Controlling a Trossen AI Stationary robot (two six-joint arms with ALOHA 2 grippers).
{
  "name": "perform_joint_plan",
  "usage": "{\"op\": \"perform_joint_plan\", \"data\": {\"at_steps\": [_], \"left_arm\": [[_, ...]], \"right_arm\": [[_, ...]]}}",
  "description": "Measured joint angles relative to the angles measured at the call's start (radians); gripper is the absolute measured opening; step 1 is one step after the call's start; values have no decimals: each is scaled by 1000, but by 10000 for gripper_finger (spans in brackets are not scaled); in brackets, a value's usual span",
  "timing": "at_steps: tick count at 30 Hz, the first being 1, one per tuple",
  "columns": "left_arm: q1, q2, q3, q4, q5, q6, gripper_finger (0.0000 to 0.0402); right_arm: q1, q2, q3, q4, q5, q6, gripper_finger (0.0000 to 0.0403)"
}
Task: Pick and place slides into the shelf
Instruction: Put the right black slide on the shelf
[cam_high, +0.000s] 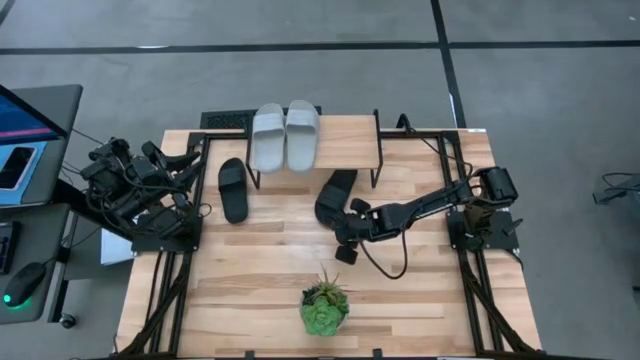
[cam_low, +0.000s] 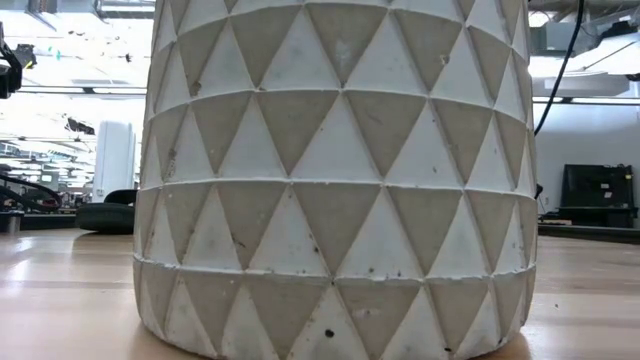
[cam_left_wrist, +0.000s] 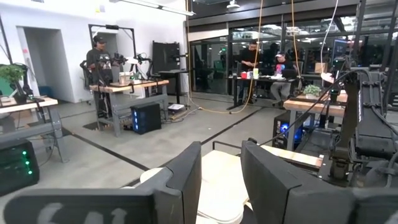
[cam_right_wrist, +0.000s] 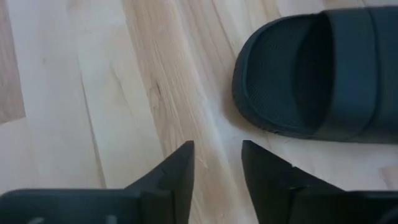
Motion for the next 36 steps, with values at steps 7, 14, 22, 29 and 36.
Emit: {"op": "perform_joint_plan", "data": {"at_steps": [7, 14, 22, 29, 36], "left_arm": [[0, 0, 0, -22, 0, 0, 103], [0, 0, 0, -22, 0, 0, 103], [0, 0, 0, -23, 0, 0, 103], [0, 0, 0, -23, 0, 0, 103], [0, 0, 0, -23, 0, 0, 103]], "right_arm": [[-19, 0, 0, 17, 11, -119, 159], [-49, 0, 0, 48, 21, -220, 167], [-49, 0, 0, 64, 2, -275, 156], [-38, 0, 0, 85, -3, -338, 157], [-52, 31, 7, 91, -1, -373, 166]]}}
